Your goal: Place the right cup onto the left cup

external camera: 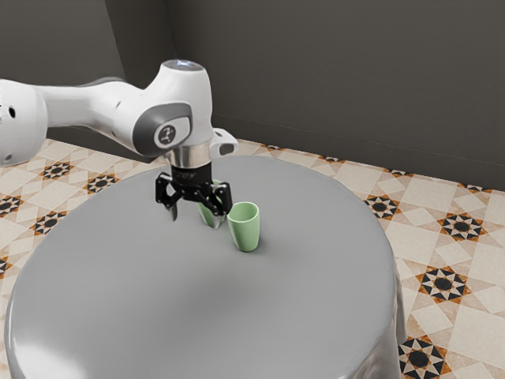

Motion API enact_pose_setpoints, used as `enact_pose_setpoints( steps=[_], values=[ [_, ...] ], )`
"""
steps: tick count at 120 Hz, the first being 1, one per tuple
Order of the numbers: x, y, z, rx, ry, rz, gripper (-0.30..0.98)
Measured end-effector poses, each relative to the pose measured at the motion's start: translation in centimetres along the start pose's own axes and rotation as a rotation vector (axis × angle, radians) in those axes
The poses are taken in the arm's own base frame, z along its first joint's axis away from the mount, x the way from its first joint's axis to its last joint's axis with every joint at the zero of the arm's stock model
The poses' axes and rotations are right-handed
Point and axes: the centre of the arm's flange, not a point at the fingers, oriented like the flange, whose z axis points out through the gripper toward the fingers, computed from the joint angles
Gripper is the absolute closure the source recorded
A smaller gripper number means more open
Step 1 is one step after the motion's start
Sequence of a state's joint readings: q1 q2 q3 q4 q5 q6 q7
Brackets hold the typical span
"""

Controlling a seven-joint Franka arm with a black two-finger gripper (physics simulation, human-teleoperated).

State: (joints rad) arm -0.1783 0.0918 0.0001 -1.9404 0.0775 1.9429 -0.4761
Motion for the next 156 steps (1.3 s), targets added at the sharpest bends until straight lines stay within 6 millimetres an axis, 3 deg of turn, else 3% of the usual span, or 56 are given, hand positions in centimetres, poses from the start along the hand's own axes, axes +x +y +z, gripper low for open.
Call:
enact_pose_setpoints(
  steps=[53,77,93,127,156],
  values=[
    [5.4,2.1,2.7,-0.012,0.038,-0.103,0.00],
    [7.6,1.0,4.2,-0.012,0.040,-0.156,0.00],
    [10.1,-0.6,5.2,-0.019,0.045,-0.201,0.00],
    [12.6,0.2,7.4,-0.031,0.042,-0.187,0.00],
    [14.6,0.0,8.2,-0.036,0.057,-0.172,0.00]
  ],
)
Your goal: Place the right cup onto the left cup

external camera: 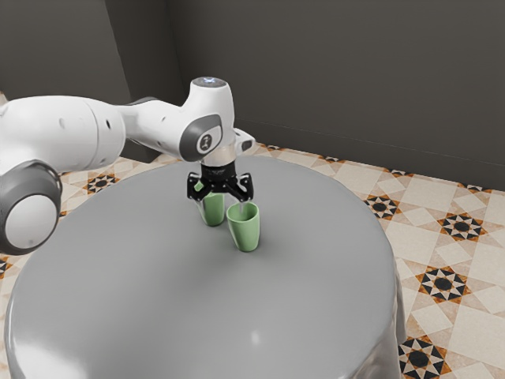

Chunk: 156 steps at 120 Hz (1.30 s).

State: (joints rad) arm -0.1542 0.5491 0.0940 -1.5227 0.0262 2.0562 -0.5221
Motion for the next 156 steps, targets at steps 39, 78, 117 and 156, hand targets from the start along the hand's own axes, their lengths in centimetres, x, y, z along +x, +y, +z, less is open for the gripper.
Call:
enact_pose_setpoints(
  steps=[39,78,117,156],
  values=[
    [0.7,-0.4,2.4,0.001,-0.005,0.013,0.04],
    [0.4,0.1,2.4,-0.025,-0.010,0.017,0.66],
    [0.0,0.7,2.4,-0.048,-0.020,0.007,0.77],
    [-0.6,-0.3,-2.9,-0.082,0.026,-0.006,0.79]
  ],
)
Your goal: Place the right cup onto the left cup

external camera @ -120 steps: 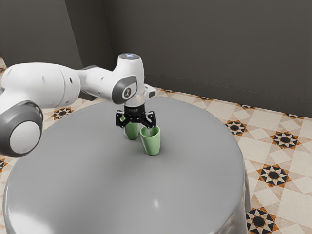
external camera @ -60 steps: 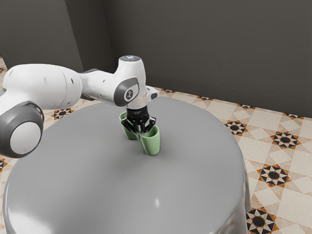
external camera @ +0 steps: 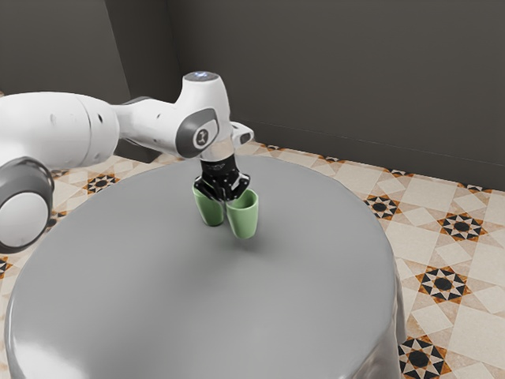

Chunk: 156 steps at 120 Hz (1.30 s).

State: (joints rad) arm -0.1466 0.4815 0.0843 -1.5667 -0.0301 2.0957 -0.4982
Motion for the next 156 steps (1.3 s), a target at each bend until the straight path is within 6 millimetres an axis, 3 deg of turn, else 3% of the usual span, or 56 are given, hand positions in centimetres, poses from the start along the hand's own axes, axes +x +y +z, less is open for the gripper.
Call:
enact_pose_setpoints(
  steps=[24,45,61,93,113,156],
  values=[
    [-0.4,-2.2,-5.8,-0.015,0.034,-0.022,0.79],
    [0.6,-5.1,-7.0,-0.001,0.024,-0.054,0.79],
    [1.1,-5.5,-8.0,0.010,0.030,-0.046,0.79],
    [3.4,-7.4,-7.6,0.034,0.019,-0.054,0.79],
    [5.2,-7.5,-7.9,0.032,0.030,-0.046,0.79],
    [8.9,-10.9,-6.7,0.008,0.012,-0.072,0.79]
  ],
)
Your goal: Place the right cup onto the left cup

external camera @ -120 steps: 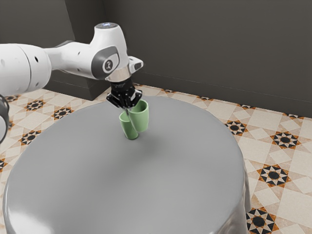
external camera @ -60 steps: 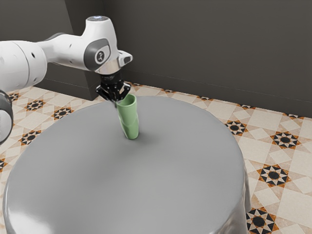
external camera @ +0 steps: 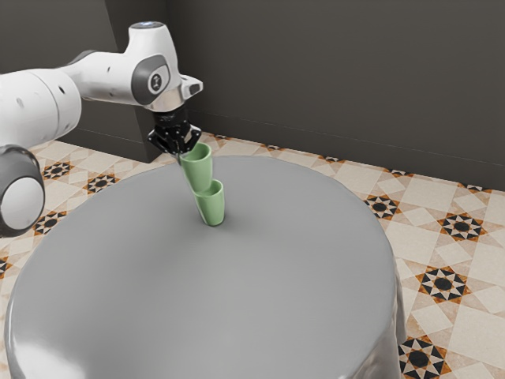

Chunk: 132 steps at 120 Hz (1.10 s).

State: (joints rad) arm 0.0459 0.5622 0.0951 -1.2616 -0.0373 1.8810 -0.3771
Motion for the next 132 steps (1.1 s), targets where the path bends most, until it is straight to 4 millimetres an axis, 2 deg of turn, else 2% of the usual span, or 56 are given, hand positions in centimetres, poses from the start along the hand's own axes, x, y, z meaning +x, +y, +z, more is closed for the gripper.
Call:
enact_pose_setpoints(
  steps=[32,132],
  values=[
    [1.4,0.0,0.6,-0.024,0.003,0.019,0.79],
    [1.4,0.3,2.1,-0.064,-0.027,0.047,0.79]
  ],
)
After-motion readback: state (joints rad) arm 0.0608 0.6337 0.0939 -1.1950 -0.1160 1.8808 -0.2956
